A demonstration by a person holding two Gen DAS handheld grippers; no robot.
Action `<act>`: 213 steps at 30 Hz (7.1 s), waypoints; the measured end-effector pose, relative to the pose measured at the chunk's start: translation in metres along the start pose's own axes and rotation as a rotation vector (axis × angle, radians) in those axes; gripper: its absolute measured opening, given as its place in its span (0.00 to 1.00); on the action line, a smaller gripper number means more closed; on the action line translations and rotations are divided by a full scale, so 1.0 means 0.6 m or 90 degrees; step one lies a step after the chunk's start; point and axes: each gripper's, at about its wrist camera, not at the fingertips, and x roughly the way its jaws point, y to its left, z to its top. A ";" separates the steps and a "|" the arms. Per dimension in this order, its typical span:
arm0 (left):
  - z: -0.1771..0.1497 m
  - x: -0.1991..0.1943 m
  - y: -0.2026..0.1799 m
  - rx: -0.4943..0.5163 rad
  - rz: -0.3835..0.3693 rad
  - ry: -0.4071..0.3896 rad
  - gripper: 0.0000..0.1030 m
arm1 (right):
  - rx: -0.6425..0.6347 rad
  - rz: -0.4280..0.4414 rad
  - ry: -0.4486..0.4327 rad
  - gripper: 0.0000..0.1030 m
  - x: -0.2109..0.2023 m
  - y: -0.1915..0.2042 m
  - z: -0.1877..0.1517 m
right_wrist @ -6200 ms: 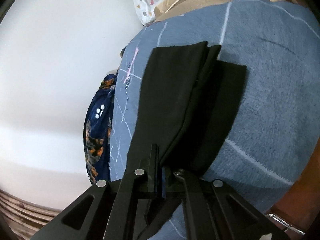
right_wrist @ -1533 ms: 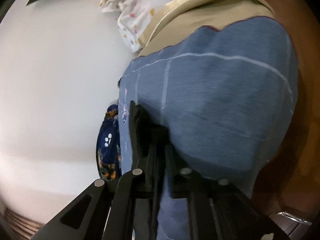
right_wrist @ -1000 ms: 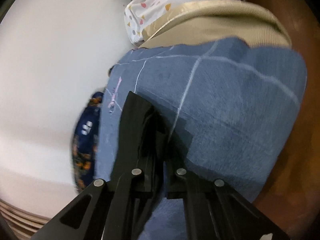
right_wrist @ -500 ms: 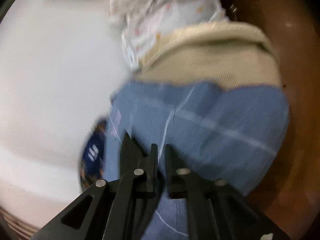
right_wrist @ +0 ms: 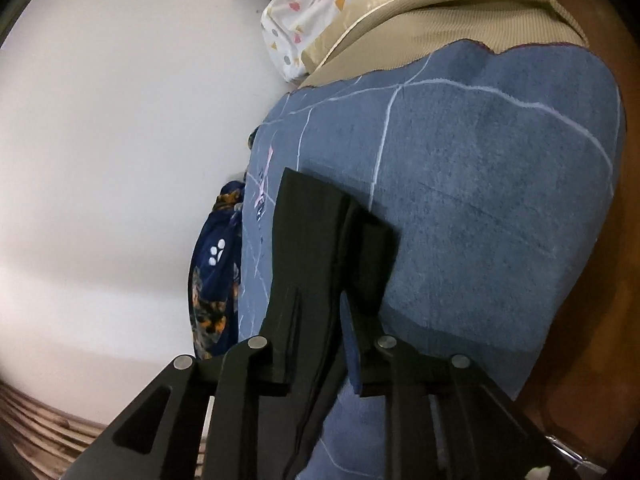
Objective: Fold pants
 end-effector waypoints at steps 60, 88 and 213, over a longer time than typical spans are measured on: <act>0.008 0.008 0.002 0.011 0.000 0.007 0.02 | 0.055 -0.014 0.015 0.13 0.013 -0.005 -0.007; 0.004 0.010 0.007 0.007 -0.007 0.000 0.02 | -0.006 0.014 0.005 0.56 0.021 0.024 0.010; -0.006 -0.055 -0.012 0.088 0.353 -0.153 0.86 | -0.537 -0.017 0.428 0.24 0.304 0.336 -0.594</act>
